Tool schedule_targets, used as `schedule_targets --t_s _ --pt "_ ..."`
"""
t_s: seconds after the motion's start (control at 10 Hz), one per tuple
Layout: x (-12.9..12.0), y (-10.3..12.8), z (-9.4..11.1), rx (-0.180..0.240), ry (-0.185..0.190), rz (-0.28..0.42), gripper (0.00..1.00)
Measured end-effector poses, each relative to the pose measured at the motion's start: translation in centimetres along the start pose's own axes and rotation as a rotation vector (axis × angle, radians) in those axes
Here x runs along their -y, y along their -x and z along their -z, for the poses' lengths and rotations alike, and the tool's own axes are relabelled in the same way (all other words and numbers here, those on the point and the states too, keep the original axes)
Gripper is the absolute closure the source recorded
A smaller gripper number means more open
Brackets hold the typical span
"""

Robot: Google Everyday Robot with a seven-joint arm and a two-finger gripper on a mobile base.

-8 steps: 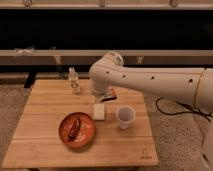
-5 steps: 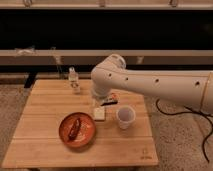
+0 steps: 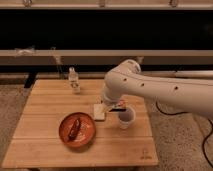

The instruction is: Place the eraser in the ceramic cup

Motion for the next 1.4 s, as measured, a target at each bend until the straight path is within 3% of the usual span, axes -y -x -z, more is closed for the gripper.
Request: schedule_targets --t_s 0.4,0.5,1.0,1.4 --pt "-0.8 -0.5 -0.3 0.034 0.000 -0.048 0.98" --pt "-0.9 -0.4 -0.5 0.044 0.001 -0.056 0.92" --pt "-1.6 -1.6 -1.6 0.066 0.016 -0.118 0.38" --pt "-1.6 -2.2 -1.3 0.044 0.010 -0.124 0.34"
